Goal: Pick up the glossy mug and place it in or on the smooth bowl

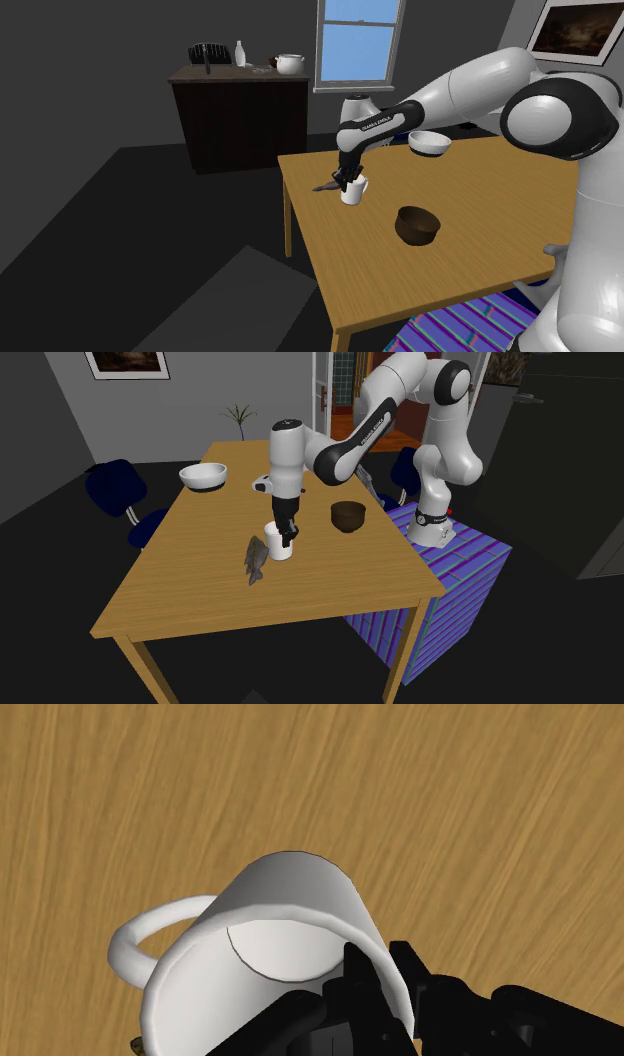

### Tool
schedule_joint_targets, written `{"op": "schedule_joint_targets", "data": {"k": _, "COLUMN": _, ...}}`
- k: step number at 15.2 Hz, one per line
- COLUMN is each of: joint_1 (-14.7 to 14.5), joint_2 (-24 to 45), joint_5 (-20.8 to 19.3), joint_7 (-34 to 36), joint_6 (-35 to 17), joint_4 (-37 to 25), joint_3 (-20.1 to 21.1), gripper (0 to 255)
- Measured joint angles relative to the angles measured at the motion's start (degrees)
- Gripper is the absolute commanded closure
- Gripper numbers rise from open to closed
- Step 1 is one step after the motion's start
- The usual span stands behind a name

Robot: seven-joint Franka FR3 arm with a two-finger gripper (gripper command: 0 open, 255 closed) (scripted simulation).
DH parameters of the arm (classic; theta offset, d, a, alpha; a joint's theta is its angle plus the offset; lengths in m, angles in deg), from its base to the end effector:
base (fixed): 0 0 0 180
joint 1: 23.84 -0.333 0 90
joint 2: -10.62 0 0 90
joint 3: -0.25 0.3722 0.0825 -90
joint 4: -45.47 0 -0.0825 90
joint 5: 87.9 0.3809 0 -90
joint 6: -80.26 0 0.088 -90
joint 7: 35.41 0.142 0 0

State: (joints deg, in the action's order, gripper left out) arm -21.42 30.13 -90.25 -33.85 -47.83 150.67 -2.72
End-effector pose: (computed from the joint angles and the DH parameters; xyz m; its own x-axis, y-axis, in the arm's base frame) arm 0.6555 -0.0616 0.3710 0.9940 -0.0917 0.0599 -0.0947 -0.9943 0.0494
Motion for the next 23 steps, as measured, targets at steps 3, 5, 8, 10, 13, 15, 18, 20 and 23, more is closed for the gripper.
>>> {"op": "schedule_joint_targets", "data": {"k": 3, "joint_1": 0.0, "joint_2": 0.0, "joint_5": 0.0, "joint_7": 0.0, "joint_6": 0.0, "joint_4": 0.0, "joint_3": 0.0, "gripper": 255}}
{"op": "schedule_joint_targets", "data": {"k": 5, "joint_1": 0.0, "joint_2": 0.0, "joint_5": 0.0, "joint_7": 0.0, "joint_6": 0.0, "joint_4": 0.0, "joint_3": 0.0, "gripper": 255}}
{"op": "schedule_joint_targets", "data": {"k": 8, "joint_1": 0.0, "joint_2": -0.6, "joint_5": 0.0, "joint_7": -0.1, "joint_6": 1.6, "joint_4": -0.9, "joint_3": 0.0, "gripper": 255}}
{"op": "schedule_joint_targets", "data": {"k": 10, "joint_1": 0.0, "joint_2": -1.1, "joint_5": 0.0, "joint_7": -0.1, "joint_6": 2.7, "joint_4": -1.6, "joint_3": 0.0, "gripper": 255}}
{"op": "schedule_joint_targets", "data": {"k": 13, "joint_1": 0.0, "joint_2": -2.1, "joint_5": 0.0, "joint_7": -0.2, "joint_6": 4.7, "joint_4": -2.5, "joint_3": 0.0, "gripper": 255}}
{"op": "schedule_joint_targets", "data": {"k": 15, "joint_1": -0.1, "joint_2": -2.7, "joint_5": 0.0, "joint_7": -0.2, "joint_6": 5.9, "joint_4": -3.2, "joint_3": 0.0, "gripper": 255}}
{"op": "schedule_joint_targets", "data": {"k": 18, "joint_1": -0.1, "joint_2": -3.8, "joint_5": 0.0, "joint_7": -0.3, "joint_6": 7.9, "joint_4": -4.2, "joint_3": 0.0, "gripper": 255}}
{"op": "schedule_joint_targets", "data": {"k": 20, "joint_1": 0.0, "joint_2": -4.0, "joint_5": 0.0, "joint_7": -0.4, "joint_6": 9.2, "joint_4": -5.2, "joint_3": 0.0, "gripper": 255}}
{"op": "schedule_joint_targets", "data": {"k": 23, "joint_1": -0.1, "joint_2": -4.6, "joint_5": 0.0, "joint_7": -0.4, "joint_6": 11.4, "joint_4": -6.8, "joint_3": 0.0, "gripper": 255}}
